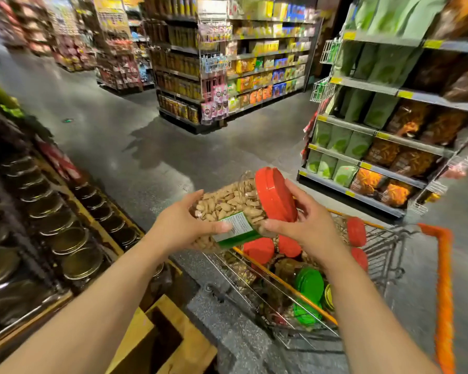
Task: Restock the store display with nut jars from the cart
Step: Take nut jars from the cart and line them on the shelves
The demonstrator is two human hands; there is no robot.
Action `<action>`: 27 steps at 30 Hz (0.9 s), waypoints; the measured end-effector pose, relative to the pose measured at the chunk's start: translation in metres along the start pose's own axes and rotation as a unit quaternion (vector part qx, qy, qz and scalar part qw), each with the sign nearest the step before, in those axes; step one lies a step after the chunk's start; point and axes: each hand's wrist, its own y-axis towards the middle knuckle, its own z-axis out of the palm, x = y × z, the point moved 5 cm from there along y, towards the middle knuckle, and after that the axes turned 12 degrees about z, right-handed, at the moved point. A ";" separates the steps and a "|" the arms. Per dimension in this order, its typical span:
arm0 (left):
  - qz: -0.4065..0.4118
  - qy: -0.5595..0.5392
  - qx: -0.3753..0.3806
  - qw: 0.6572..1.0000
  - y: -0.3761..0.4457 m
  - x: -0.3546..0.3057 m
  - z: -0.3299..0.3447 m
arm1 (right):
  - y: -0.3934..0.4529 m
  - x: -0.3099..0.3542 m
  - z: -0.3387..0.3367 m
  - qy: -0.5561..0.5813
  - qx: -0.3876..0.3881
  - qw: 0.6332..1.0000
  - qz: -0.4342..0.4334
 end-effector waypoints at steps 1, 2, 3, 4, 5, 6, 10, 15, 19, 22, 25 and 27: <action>-0.007 -0.011 -0.011 1.000 -0.017 -0.001 -0.006 | -0.011 0.007 0.005 0.000 0.009 1.000 -0.008; -0.013 -0.025 -0.021 0.999 -0.034 -0.002 -0.012 | -0.022 0.014 0.010 -0.003 0.015 1.000 -0.017; -0.022 -0.041 -0.029 0.999 -0.049 -0.004 -0.016 | -0.032 0.021 0.015 -0.002 0.018 0.999 -0.032; -0.028 -0.053 -0.034 0.998 -0.063 -0.008 -0.018 | -0.041 0.028 0.018 0.000 0.023 0.999 -0.044; -0.035 -0.059 -0.045 0.997 -0.081 -0.011 -0.021 | -0.053 0.037 0.023 0.006 0.031 0.998 -0.057; -0.036 -0.065 -0.054 0.996 -0.097 -0.015 -0.024 | -0.065 0.045 0.027 0.012 0.044 0.997 -0.070; -0.048 -0.083 -0.107 0.990 -0.168 -0.023 -0.031 | -0.106 0.060 0.047 0.041 0.101 0.988 -0.108; -0.126 -0.138 -0.175 0.967 -0.261 -0.021 -0.022 | -0.160 0.058 0.072 0.066 0.176 0.974 -0.127; -0.161 -0.223 -0.222 0.936 -0.336 -0.007 -0.013 | -0.205 0.055 0.096 0.097 0.224 0.960 -0.138; -0.168 -0.255 -0.262 0.916 -0.393 -0.004 -0.018 | -0.238 0.058 0.125 0.117 0.272 0.946 -0.133; -0.166 -0.259 -0.292 0.905 -0.444 0.001 -0.031 | -0.271 0.067 0.157 0.120 0.309 0.935 -0.129; -0.159 -0.263 -0.299 0.903 -0.478 0.006 -0.042 | -0.296 0.072 0.182 0.107 0.332 0.928 -0.131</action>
